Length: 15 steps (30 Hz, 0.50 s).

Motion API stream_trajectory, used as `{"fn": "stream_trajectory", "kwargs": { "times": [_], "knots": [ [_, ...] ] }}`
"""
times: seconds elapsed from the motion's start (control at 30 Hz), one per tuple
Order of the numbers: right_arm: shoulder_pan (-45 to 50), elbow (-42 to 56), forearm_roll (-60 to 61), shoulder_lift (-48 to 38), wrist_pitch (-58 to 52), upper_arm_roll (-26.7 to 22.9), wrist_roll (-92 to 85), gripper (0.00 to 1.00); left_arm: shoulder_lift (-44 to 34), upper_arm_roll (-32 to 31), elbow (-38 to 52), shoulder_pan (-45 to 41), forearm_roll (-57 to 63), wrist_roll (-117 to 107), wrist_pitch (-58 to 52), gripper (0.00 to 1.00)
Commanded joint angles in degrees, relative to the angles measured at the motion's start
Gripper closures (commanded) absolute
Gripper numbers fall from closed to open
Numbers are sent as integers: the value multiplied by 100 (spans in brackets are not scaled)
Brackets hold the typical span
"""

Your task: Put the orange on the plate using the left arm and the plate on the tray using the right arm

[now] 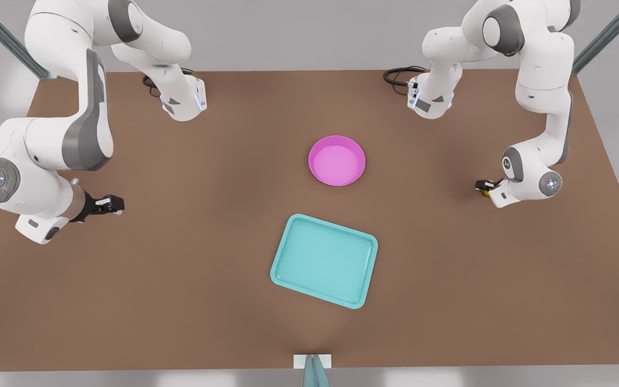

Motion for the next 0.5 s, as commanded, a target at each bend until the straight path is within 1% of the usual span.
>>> {"fn": "stream_trajectory", "kwargs": {
  "times": [0.0, 0.03, 0.07, 0.27, 0.3, 0.43, 0.47],
  "knots": [
    [0, 3, 3, -4, 1, -4, -27, 0, 4, 1, 5, 1, 7, 323, 13, 0],
    [0, 3, 12, -4, 1, -4, -44, 0, 4, 1, 5, 1, 7, 323, 39, 15],
    [0, 3, 12, 5, 1, -30, -44, 0, 4, 1, 5, 1, 7, 323, 30, 18],
    [8, 3, 12, 5, 18, -39, -27, 0, 57, 1, 40, 9, 7, 323, 39, 17],
    [8, 3, 12, 5, 18, -39, -27, 0, 57, 1, 40, 9, 7, 314, 39, 18],
    [8, 3, 12, 22, 27, -39, -27, 0, 66, 1, 40, 1, 7, 270, 39, 36],
    [8, 3, 12, 31, 27, -39, -27, 0, 66, 1, 40, 1, 7, 270, 39, 36]
  ]
}}
